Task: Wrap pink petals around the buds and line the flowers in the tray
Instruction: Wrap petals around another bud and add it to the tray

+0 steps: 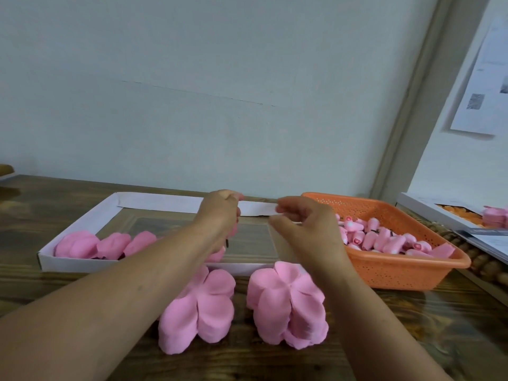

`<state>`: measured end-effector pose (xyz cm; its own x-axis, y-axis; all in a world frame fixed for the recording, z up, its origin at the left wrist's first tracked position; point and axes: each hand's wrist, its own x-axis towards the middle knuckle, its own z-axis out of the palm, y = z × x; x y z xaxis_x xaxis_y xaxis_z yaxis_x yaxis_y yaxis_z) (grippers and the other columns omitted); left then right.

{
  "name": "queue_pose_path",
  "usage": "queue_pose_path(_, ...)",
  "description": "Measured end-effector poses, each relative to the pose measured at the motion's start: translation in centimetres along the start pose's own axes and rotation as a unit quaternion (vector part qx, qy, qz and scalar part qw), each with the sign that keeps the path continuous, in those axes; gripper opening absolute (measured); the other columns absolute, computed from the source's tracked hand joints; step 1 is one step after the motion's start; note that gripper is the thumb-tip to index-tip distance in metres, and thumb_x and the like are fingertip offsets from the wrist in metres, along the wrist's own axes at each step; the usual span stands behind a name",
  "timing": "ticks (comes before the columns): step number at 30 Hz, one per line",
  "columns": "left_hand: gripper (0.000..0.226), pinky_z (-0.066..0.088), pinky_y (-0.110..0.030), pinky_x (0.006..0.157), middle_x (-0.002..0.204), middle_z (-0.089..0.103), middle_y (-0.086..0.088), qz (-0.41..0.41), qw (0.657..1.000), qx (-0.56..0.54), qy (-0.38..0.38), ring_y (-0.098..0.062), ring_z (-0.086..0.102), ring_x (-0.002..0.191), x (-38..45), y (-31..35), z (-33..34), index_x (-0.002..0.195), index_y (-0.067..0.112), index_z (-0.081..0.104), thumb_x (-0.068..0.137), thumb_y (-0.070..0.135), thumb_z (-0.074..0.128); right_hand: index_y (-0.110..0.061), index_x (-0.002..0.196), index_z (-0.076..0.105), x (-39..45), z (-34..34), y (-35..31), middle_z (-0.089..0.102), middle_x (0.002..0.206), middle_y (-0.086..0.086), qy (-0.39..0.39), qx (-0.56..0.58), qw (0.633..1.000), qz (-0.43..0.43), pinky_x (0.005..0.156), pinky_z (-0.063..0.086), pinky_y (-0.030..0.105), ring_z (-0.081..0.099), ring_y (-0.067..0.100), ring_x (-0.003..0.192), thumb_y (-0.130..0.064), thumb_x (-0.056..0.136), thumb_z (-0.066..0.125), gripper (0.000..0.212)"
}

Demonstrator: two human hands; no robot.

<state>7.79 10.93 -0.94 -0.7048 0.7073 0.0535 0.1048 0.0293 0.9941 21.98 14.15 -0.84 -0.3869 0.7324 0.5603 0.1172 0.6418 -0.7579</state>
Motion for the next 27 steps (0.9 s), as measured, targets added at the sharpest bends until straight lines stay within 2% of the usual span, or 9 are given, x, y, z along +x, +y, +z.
queue_pose_path(3, 0.032, 0.036, -0.015, 0.043, 0.073, 0.051, 0.001, 0.052, 0.996, 0.076, -0.014, -0.011, 0.045, 0.06, 1.3, -0.7, -0.1, 0.126, 0.016, 0.058, 0.104, 0.021, 0.035, -0.016, 0.086, 0.069, -0.2, -2.1, 2.3, 0.065, 0.076, -0.014, 0.05, -0.038, 0.998, 0.011, 0.06, 0.043, 0.005, 0.058, -0.006, 0.066, -0.004, 0.075, 0.067, 0.016)
queue_pose_path(6, 0.037, 0.037, -0.02, 0.046, 0.081, 0.052, 0.0, 0.079, 0.99, 0.113, -0.037, -0.013, 0.047, 0.061, 2.0, -1.3, 0.4, 0.136, 0.016, 0.05, 0.103, 0.015, 0.032, -0.008, 0.095, 0.071, -0.6, -3.0, 4.3, 0.065, 0.078, -0.01, 0.071, -0.092, 0.993, 0.023, 0.059, 0.041, 0.004, 0.058, -0.003, 0.068, -0.005, 0.078, 0.067, 0.018)
queue_pose_path(8, 0.042, 0.038, -0.021, 0.043, 0.09, 0.055, -0.01, 0.09, 0.983, 0.149, -0.058, -0.016, 0.047, 0.058, 2.4, -1.9, 0.9, 0.139, 0.017, 0.047, 0.101, 0.007, 0.03, -0.007, 0.097, 0.07, -0.8, -3.0, 5.0, 0.063, 0.076, -0.009, 0.08, -0.126, 0.989, 0.012, 0.056, 0.04, 0.005, 0.057, 0.0, 0.069, -0.006, 0.079, 0.068, 0.018)
queue_pose_path(11, 0.05, 0.04, -0.025, 0.044, 0.123, 0.051, -0.028, 0.097, 0.968, 0.214, -0.094, -0.024, 0.053, 0.065, 3.0, -2.7, 1.5, 0.138, 0.016, 0.048, 0.098, -0.003, 0.026, -0.009, 0.095, 0.07, -1.2, -2.6, 5.3, 0.063, 0.078, -0.004, 0.082, -0.174, 0.981, -0.024, 0.06, 0.039, 0.012, 0.058, 0.009, 0.072, -0.007, 0.078, 0.068, 0.017)
queue_pose_path(14, 0.054, 0.049, -0.035, 0.065, 0.133, 0.046, -0.02, 0.077, 0.955, 0.257, -0.128, -0.037, 0.06, 0.09, 3.9, -3.2, 1.7, 0.131, 0.015, 0.056, 0.095, -0.009, 0.024, -0.009, 0.092, 0.07, -1.5, -2.1, 5.0, 0.06, 0.079, -0.006, 0.072, -0.204, 0.974, -0.07, 0.062, 0.04, 0.018, 0.056, 0.011, 0.071, -0.006, 0.078, 0.069, 0.015)
queue_pose_path(18, 0.056, 0.051, -0.035, 0.083, 0.134, 0.049, -0.018, 0.035, 0.946, 0.281, -0.156, -0.032, 0.057, 0.098, 4.7, -3.3, 2.1, 0.13, 0.015, 0.057, 0.092, -0.014, 0.026, -0.005, 0.095, 0.07, -1.9, -1.6, 4.8, 0.066, 0.092, 0.001, 0.046, -0.229, 0.967, -0.098, 0.069, 0.051, 0.034, 0.06, 0.017, 0.083, -0.003, 0.078, 0.069, 0.017)
queue_pose_path(23, 0.052, 0.044, -0.035, 0.102, 0.143, 0.045, -0.013, 0.044, 0.929, 0.337, -0.148, -0.029, 0.05, 0.125, 4.2, -3.3, 3.0, 0.135, 0.011, 0.051, 0.092, -0.015, 0.035, -0.004, 0.093, 0.069, -1.9, -1.9, 4.9, 0.067, 0.09, 0.003, 0.041, -0.254, 0.959, -0.118, 0.066, 0.052, 0.036, 0.061, 0.019, 0.08, -0.002, 0.077, 0.069, 0.016)
queue_pose_path(25, 0.054, 0.048, -0.039, 0.095, 0.137, 0.05, -0.016, 0.038, 0.924, 0.348, -0.154, -0.032, 0.054, 0.12, 3.9, -3.6, 3.1, 0.137, 0.01, 0.048, 0.092, -0.016, 0.035, -0.004, 0.091, 0.069, -2.0, -1.9, 4.8, 0.067, 0.088, 0.003, 0.043, -0.265, 0.955, -0.127, 0.061, 0.052, 0.036, 0.061, 0.019, 0.077, -0.002, 0.076, 0.07, 0.015)
queue_pose_path(27, 0.059, 0.054, -0.043, 0.07, 0.129, 0.053, -0.02, 0.024, 0.921, 0.351, -0.165, -0.038, 0.059, 0.109, 3.7, -4.0, 3.2, 0.138, 0.011, 0.046, 0.09, -0.019, 0.033, -0.003, 0.089, 0.069, -2.0, -1.8, 4.8, 0.067, 0.087, 0.004, 0.045, -0.273, 0.952, -0.135, 0.059, 0.051, 0.036, 0.061, 0.02, 0.075, -0.001, 0.075, 0.071, 0.014)
